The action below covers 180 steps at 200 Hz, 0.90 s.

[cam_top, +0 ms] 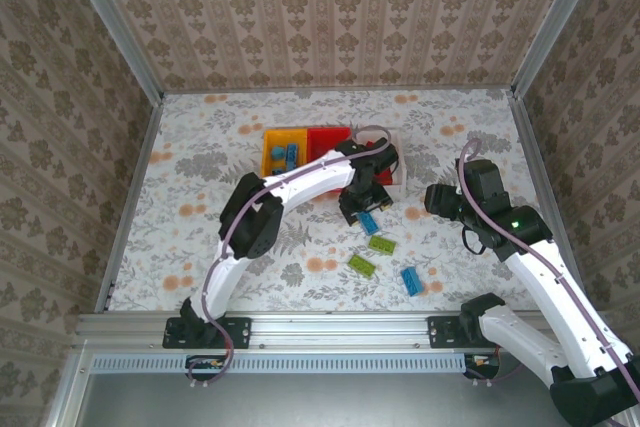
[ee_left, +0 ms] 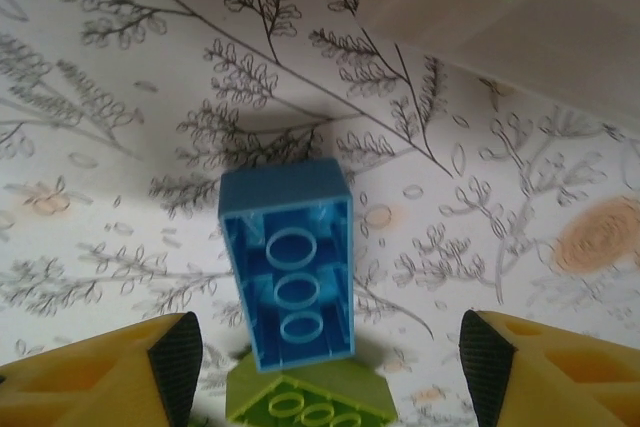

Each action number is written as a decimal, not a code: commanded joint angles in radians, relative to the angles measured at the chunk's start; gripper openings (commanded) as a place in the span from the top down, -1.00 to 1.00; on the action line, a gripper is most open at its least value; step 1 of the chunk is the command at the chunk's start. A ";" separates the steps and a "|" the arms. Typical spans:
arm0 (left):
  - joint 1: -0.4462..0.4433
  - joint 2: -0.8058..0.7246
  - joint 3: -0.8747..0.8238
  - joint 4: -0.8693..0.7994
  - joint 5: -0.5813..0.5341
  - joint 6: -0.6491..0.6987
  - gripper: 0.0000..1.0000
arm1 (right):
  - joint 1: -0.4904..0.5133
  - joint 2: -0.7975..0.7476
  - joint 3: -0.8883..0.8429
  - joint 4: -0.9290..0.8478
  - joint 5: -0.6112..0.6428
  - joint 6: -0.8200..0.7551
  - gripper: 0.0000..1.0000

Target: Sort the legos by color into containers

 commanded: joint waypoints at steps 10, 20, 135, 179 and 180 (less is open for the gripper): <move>-0.006 0.069 0.068 -0.083 0.008 -0.013 -0.43 | 0.007 -0.012 -0.011 0.010 -0.018 -0.006 -0.40; -0.008 0.076 0.065 -0.085 0.006 -0.016 -0.41 | 0.007 -0.012 -0.012 0.010 -0.020 -0.005 -0.40; -0.024 0.027 0.044 -0.091 -0.050 0.005 0.44 | 0.010 -0.028 -0.030 0.041 -0.073 -0.024 -0.39; -0.010 -0.160 -0.030 -0.165 -0.164 0.090 0.47 | 0.067 -0.094 -0.055 0.213 -0.357 -0.113 -0.42; -0.008 -0.166 -0.034 -0.166 -0.168 0.092 0.47 | 0.070 -0.094 -0.056 0.217 -0.365 -0.113 -0.42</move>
